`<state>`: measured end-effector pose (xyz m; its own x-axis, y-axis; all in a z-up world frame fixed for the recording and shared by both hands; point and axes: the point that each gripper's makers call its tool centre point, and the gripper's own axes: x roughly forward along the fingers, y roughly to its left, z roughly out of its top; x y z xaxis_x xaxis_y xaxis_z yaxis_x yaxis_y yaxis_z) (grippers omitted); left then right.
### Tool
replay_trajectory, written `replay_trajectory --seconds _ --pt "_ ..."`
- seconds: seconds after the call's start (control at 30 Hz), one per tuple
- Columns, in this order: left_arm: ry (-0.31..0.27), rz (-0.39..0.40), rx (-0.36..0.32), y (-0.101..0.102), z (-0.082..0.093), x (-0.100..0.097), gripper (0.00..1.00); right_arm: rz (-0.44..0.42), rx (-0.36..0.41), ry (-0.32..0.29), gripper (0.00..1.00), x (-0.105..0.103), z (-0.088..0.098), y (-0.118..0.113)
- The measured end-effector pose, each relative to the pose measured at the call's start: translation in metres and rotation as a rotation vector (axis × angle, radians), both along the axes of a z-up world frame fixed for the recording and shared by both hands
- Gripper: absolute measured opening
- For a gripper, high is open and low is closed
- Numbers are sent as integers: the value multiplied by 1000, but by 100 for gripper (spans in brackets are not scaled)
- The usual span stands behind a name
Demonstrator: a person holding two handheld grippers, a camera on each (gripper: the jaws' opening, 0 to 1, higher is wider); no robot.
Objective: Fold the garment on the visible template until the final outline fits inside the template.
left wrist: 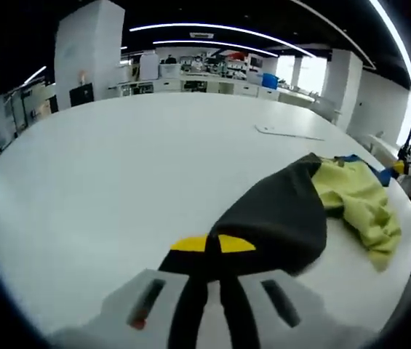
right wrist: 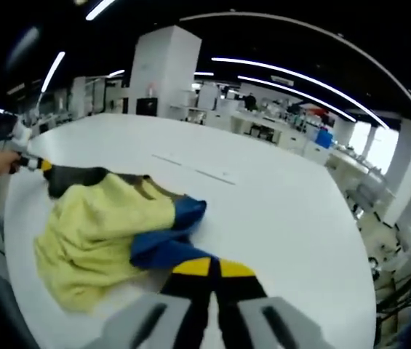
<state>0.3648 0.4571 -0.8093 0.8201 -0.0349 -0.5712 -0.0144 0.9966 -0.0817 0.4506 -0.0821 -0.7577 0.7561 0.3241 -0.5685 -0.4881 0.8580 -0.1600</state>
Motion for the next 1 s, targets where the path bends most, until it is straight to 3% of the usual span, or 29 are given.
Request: replay_trajectory --seconds 0.2,0.57,1.0 --pt "11 8 21 6 0 -1 0 -54 -15 26 0 -6 -1 -23" --pt "21 22 49 15 2 0 0 -93 -39 43 0 -15 1 -45" --pt "26 34 71 24 4 1 0 -38 -67 89 0 -45 16 -56"
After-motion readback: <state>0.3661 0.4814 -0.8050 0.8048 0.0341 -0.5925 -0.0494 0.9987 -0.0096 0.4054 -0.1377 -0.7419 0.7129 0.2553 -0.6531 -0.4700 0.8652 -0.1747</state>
